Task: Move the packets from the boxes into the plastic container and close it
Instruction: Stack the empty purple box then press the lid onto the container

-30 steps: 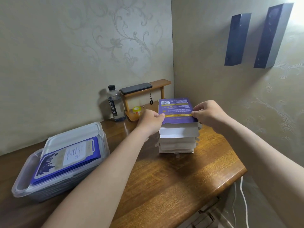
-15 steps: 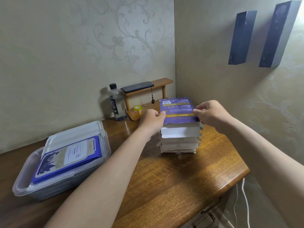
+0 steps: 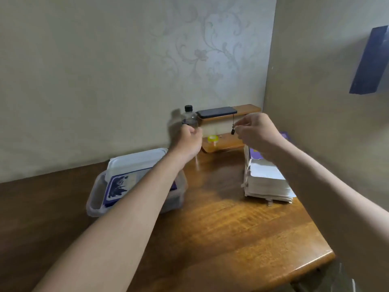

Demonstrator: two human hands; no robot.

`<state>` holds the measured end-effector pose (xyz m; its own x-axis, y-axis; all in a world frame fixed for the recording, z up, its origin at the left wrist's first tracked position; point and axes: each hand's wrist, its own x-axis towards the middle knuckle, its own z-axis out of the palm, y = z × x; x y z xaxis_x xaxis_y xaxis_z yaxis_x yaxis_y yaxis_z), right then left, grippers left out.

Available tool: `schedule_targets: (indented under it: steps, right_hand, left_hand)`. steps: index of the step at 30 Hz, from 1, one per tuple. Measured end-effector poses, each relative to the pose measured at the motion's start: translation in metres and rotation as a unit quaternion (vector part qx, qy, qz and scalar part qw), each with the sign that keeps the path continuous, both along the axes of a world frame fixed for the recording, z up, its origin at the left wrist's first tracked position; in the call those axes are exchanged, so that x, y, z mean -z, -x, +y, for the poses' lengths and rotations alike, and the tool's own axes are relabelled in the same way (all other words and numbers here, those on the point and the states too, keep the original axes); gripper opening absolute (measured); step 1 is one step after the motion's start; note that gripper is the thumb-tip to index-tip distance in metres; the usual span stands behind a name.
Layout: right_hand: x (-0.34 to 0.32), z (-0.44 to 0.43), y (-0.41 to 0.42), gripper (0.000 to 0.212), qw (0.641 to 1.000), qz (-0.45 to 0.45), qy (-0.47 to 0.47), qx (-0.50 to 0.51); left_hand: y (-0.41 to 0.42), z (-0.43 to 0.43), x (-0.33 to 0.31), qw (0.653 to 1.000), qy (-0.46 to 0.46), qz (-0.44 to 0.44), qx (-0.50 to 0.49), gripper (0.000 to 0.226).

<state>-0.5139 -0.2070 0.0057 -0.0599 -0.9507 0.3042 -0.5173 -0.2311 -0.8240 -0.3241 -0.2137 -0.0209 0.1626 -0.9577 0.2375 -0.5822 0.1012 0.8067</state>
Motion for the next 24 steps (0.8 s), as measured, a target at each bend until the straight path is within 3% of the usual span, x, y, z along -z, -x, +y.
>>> schedule_targets:
  steps: [6,12,17,24]
  right_hand:
    - [0.006,-0.019,-0.110,0.029,0.994,0.013,-0.059,-0.096]
    - [0.026,-0.054,-0.181,0.040,0.985,0.027,-0.119,-0.121]
    - [0.047,-0.087,-0.206,0.069,0.964,-0.011,-0.237,-0.120]
    - [0.069,-0.116,-0.211,0.072,0.939,-0.009,-0.328,-0.097]
  left_hand:
    - [-0.126,0.022,-0.006,0.993,0.005,0.052,-0.110,0.033]
    - [-0.224,0.039,0.010,0.975,-0.060,0.119,-0.175,0.047]
    - [-0.265,0.029,0.035,0.953,-0.122,0.195,-0.197,0.070]
    - [-0.285,0.003,0.072,0.925,-0.181,0.268,-0.200,0.074]
